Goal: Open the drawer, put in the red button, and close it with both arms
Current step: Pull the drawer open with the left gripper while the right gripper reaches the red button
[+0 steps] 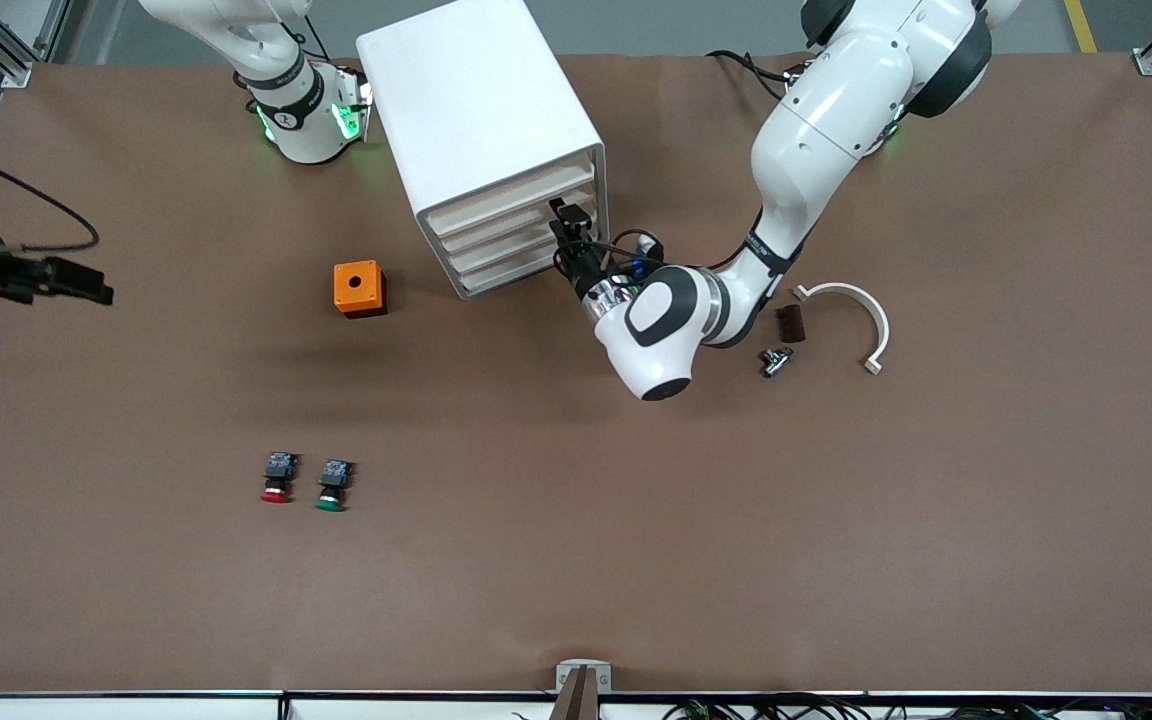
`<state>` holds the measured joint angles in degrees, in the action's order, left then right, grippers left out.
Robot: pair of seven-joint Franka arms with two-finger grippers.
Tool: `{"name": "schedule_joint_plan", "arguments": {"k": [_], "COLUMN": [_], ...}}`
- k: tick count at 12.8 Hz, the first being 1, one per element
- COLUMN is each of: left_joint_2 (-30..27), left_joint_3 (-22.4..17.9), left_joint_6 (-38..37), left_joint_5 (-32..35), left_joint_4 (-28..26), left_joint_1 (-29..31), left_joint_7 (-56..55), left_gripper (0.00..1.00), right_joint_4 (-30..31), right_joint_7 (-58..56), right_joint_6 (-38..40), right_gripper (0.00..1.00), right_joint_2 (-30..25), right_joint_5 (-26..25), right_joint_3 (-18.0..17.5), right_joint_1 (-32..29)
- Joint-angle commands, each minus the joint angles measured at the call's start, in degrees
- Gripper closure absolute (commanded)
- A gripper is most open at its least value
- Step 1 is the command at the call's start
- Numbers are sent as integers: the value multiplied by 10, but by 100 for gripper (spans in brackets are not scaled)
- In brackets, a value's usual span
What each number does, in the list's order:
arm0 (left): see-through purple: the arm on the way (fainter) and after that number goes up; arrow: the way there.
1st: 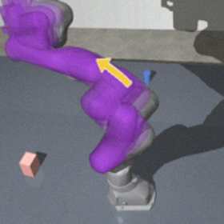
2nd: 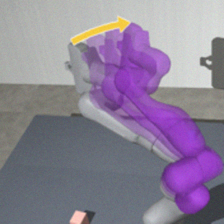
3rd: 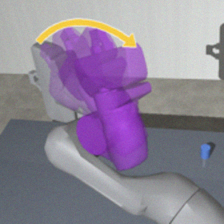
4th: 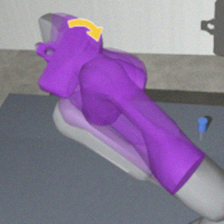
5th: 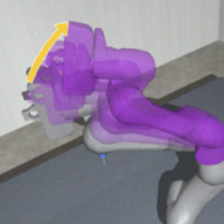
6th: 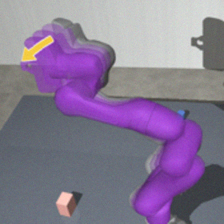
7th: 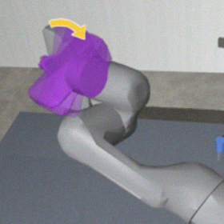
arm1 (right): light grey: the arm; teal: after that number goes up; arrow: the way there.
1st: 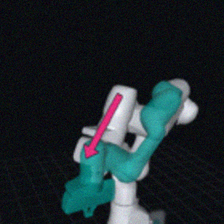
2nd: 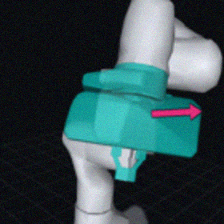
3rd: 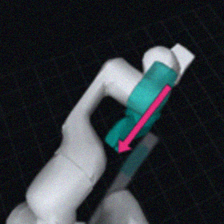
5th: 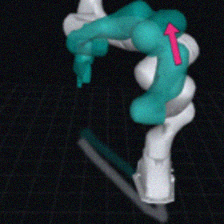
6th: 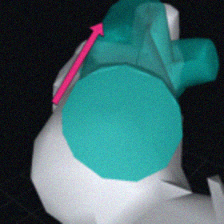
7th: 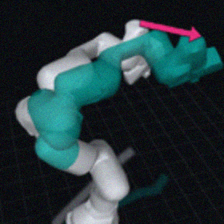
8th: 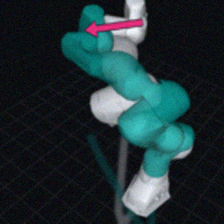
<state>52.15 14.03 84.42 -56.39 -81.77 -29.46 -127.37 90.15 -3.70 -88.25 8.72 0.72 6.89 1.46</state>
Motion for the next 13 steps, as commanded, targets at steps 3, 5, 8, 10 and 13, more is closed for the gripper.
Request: {"name": "schedule_joint_plan", "arguments": {"k": [3,5,8,10,13], "left_joint_2": [15,16,18,18,18], "left_joint_3": [-1,-2,-3,-6,-8], "left_joint_6": [-9,-9,-9,-9,-9], "left_joint_5": [-15,-26,-30,-31,-39], "left_joint_4": [12,12,12,12,13], "left_joint_1": [-14,-17,-16,-11,10], "left_joint_7": [-13,-19,-38,-38,-38], "left_gripper": [76,83,89,90,90], "right_joint_4": [20,66,73,72,71], "right_joint_7": [56,79,115,112,112], "right_joint_6": [-95,-189,-286,-353,-440], "right_gripper": [0,0,0,0,0], "right_joint_2": [55,75,142,187,248], "right_joint_5": [5,8,27,49,52], "right_joint_3": [-3,-3,-4,-4,-6], "right_joint_1": [16,39,58,60,61]}}
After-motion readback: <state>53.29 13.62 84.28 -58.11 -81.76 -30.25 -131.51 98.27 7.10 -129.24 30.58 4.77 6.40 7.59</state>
